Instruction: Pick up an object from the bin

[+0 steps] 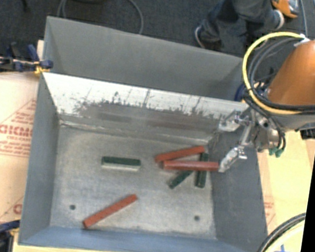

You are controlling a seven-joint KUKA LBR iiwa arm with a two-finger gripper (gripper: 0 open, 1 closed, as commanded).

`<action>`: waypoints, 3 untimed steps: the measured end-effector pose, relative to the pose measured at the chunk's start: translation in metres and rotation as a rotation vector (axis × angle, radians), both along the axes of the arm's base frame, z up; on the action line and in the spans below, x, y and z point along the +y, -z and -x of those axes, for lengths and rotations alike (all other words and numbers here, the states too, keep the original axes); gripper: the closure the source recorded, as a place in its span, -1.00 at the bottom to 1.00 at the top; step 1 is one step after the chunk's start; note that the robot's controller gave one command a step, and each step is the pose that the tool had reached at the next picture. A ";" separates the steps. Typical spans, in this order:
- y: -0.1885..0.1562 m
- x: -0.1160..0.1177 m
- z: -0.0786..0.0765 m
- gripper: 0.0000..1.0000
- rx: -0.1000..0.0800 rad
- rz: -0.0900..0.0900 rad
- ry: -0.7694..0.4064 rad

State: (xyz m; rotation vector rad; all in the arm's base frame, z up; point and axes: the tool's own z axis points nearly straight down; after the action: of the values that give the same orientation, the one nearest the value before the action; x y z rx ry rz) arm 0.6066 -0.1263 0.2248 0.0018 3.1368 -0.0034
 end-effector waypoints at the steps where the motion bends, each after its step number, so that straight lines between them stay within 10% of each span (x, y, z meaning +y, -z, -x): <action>1: 0.000 0.000 0.000 -1.00 0.000 0.000 -0.001; 3: 0.111 0.011 -0.021 -1.00 -0.001 -0.002 0.041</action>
Offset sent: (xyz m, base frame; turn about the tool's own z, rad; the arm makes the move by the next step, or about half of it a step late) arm 0.0243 0.0176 -0.1322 -0.0345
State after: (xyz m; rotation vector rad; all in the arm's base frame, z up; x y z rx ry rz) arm 0.6271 -0.1155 0.1140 0.0662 3.1349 -0.0003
